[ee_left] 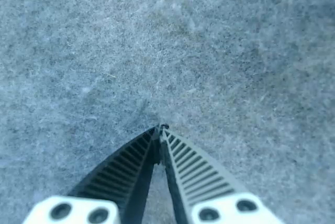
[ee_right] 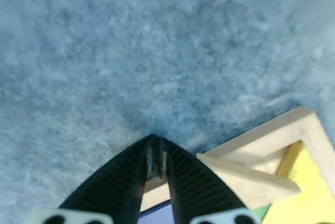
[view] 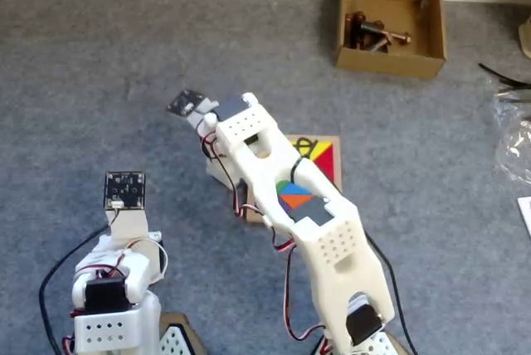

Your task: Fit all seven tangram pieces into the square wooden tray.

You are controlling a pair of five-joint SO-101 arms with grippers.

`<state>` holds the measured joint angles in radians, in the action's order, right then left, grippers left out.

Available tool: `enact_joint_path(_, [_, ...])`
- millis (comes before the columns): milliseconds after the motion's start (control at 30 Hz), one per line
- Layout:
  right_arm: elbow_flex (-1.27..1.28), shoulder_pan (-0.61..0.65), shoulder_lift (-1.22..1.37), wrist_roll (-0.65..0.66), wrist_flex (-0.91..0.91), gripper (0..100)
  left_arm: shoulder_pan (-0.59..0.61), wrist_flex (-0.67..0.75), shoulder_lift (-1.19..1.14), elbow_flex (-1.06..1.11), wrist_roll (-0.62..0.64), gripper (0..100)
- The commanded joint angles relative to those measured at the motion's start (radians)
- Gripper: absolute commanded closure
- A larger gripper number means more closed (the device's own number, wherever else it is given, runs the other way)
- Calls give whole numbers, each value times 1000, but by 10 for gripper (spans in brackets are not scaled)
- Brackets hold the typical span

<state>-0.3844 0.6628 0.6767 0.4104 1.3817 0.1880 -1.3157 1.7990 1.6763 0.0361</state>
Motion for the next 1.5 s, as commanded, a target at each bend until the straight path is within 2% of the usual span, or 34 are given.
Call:
enact_joint_path(0, [-19,-19,-22,12,45,995,8,-8,-7,21,2,995])
enact_joint_path(300, [-22,-35,-28,12,88,995,8,-8,-7,21,2,995])
enact_joint_path(633, [-24,-87,-188,11,88,995,8,-8,-7,21,2,995])
enact_joint_path(1100, [-7,-151,-193,11,81,995,8,-8,-7,21,2,995])
enact_joint_path(1467, [136,-157,-194,12,-36,995,8,-8,-7,21,2,995])
